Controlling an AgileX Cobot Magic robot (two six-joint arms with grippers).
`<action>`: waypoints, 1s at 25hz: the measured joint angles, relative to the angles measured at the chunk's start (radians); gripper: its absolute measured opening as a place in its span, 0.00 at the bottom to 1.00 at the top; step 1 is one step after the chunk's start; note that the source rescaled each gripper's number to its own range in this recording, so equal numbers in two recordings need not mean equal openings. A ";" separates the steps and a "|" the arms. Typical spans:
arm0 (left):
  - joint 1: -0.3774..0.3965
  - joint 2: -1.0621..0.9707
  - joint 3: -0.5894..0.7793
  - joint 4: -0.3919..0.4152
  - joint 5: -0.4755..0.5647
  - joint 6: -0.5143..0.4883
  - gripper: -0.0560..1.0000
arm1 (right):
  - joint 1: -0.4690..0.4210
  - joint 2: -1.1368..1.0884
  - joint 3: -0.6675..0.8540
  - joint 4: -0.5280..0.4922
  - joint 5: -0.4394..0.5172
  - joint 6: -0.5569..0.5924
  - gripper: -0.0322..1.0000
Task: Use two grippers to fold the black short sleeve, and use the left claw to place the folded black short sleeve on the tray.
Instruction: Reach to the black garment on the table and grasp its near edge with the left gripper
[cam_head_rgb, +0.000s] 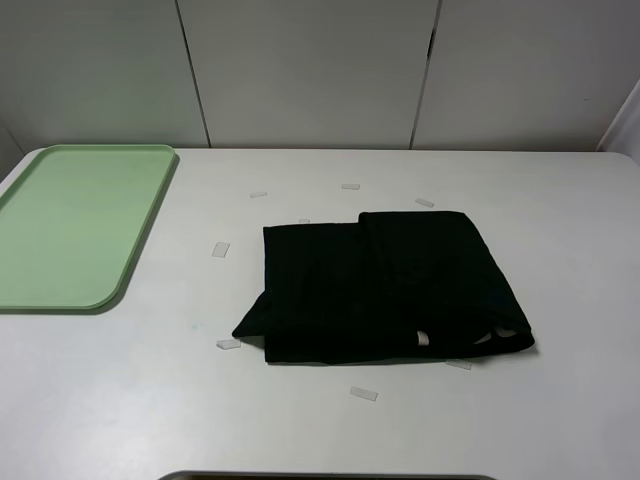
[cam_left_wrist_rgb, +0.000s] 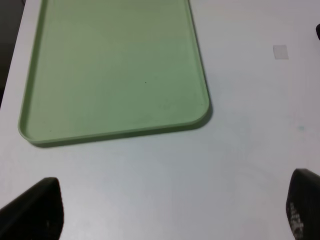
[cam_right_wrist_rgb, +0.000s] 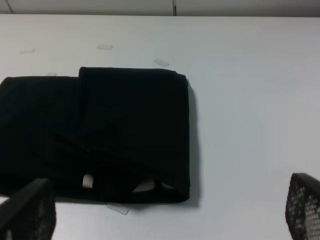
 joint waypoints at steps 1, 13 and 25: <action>0.000 0.000 0.000 0.000 0.000 0.000 0.88 | 0.000 0.000 0.000 0.000 0.000 0.000 1.00; 0.000 0.000 0.000 0.000 0.000 0.000 0.88 | 0.000 0.000 0.000 0.000 0.000 0.000 1.00; 0.000 0.000 0.000 0.000 0.000 0.000 0.88 | 0.000 0.000 0.000 0.000 0.000 0.000 1.00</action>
